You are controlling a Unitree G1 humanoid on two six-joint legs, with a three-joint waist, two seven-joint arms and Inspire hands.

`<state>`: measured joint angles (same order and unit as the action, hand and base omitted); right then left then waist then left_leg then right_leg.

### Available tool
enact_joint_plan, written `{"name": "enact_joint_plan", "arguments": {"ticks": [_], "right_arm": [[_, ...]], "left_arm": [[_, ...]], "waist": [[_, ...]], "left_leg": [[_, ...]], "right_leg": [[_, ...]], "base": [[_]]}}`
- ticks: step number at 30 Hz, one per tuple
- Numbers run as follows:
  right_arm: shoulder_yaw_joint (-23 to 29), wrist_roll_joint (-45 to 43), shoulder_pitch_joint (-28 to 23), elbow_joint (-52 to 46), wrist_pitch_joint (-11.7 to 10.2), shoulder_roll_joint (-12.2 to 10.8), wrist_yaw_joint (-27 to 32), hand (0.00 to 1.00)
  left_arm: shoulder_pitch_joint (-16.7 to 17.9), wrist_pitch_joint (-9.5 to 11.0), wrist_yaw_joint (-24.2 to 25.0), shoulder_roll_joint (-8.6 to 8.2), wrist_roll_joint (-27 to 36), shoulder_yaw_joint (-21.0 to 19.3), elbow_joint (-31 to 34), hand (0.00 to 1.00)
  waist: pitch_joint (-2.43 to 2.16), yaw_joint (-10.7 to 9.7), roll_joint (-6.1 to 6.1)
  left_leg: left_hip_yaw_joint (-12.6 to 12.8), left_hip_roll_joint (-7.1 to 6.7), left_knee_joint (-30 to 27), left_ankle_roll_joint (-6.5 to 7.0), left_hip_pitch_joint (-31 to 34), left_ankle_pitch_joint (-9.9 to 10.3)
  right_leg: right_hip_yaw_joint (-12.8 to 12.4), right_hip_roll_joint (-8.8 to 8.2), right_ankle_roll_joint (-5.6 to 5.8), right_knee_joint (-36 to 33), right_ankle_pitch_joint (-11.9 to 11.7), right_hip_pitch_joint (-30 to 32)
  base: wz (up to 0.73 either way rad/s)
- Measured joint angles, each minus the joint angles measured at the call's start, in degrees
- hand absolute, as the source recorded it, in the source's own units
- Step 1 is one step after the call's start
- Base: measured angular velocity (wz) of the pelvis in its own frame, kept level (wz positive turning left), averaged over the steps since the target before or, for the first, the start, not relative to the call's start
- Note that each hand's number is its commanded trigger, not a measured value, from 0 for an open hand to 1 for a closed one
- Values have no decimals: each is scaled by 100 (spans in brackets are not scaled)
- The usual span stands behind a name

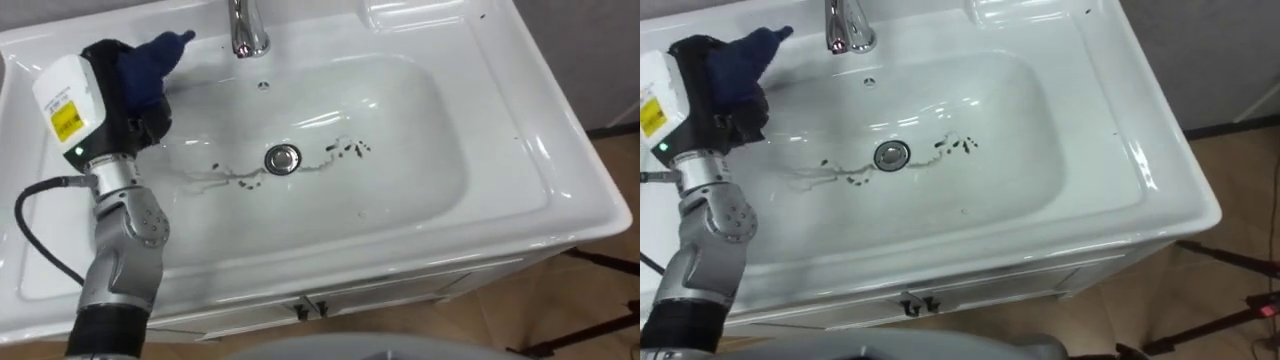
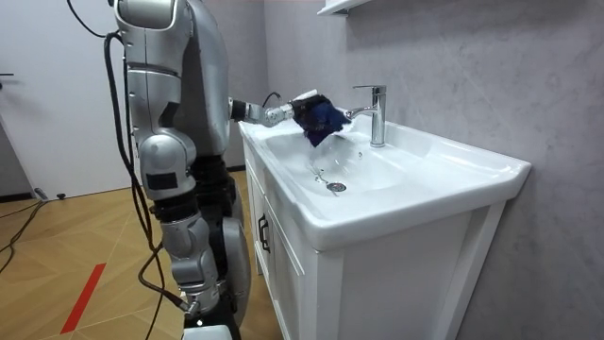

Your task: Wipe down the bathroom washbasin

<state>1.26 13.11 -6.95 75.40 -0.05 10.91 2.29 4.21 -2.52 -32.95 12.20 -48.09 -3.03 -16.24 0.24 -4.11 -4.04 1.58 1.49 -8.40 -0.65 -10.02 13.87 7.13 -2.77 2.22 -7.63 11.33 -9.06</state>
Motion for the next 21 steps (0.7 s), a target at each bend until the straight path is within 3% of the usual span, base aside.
{"name": "enact_joint_plan", "arguments": {"ticks": [3, 7, 8, 9, 10, 11, 12, 13, 14, 16, 17, 18, 21], "right_arm": [[-3, 4, 7, -25, 33, -2, 5, 0], [-4, 4, 13, -7, 140, 0, 11, 0], [-5, 3, 12, -3, 139, 19, 21, 0], [-3, 12, 33, 9, 130, 67, 71, 0], [-14, 9, 37, 12, 116, 76, 95, 0], [-74, -9, 142, -31, 91, 4, 156, 0], [-126, 21, 139, -141, 90, -29, 218, 0], [-126, 27, 139, -170, 91, -39, 248, 0], [-128, 29, 91, -146, 119, -35, 288, 0], [-134, -19, 22, -104, 238, -46, 277, 0], [-139, -55, -3, 6, 269, -72, 251, 0], [-144, -153, 21, 85, 329, -86, 251, 0], [-126, -268, 110, 81, 389, -73, 295, 0]], "left_arm": [[254, -168, 250, -2, -77, 43, -263, 100], [300, -361, 486, -2, -169, 114, -298, 100], [293, -406, 517, -4, -246, 145, -298, 100], [284, -456, 568, 1, -342, 202, -298, 100], [294, -459, 580, 24, -342, 206, -317, 100], [292, -463, 603, 91, -342, 93, -392, 100], [223, -482, 707, 101, -382, 14, -567, 100], [223, -481, 784, 88, -421, 45, -572, 100], [223, -432, 860, 76, -439, 188, -560, 100], [160, -418, 878, 74, -440, 365, -482, 100], [127, -438, 877, 85, -441, 462, -481, 100], [151, -501, 876, 82, -457, 513, -502, 100], [154, -575, 877, 82, -550, 522, -595, 100]], "waist": [[-5, -38, 3], [-16, -48, 14], [-12, -52, -30], [34, -37, -161], [68, -44, -169], [47, -40, -236], [38, -161, -224], [40, -223, -209], [40, -243, -177], [103, -243, -82], [92, -230, -56], [52, -116, -35], [55, -51, -8]], "left_leg": [[-2, -3, 0, 0, -16, 0], [-62, -2, -2, 1, -41, -1], [-153, 23, -1, 4, -90, -3], [-476, 175, 34, 22, -199, -17], [-688, 260, 49, 23, -224, -15], [-818, 375, 31, 14, -197, -2], [-741, 393, -96, -164, -65, 41], [-625, 391, -104, -232, -30, 52], [-436, 349, -2, -254, 49, 36], [-310, 269, 187, -232, 385, -42], [-194, 252, 157, -92, 597, -349], [-87, 187, 68, -79, 525, -375], [-24, 111, 67, -50, 441, -358]], "right_leg": [[-9, 1, 0, -6, 0, 0], [-9, -1, -1, -53, 0, 9], [-8, 17, -4, -215, 2, 64], [26, 115, -127, -694, 110, 344], [-36, 259, -241, -737, 195, 507], [-266, 612, -567, -75, -55, 797], [-57, 682, -588, -10, -642, 837], [-24, 657, -599, -33, -648, 821], [-172, 586, -597, -21, -646, 770], [-493, 499, -565, -17, -627, 712], [-575, 469, -501, -54, -588, 683], [-524, 471, -460, -99, -562, 662], [-498, 455, -436, -21, -547, 573]], "base": [[-9], [6], [-13], [-21], [-52], [-34], [-16], [32], [47], [46], [11], [0], [-15]]}}
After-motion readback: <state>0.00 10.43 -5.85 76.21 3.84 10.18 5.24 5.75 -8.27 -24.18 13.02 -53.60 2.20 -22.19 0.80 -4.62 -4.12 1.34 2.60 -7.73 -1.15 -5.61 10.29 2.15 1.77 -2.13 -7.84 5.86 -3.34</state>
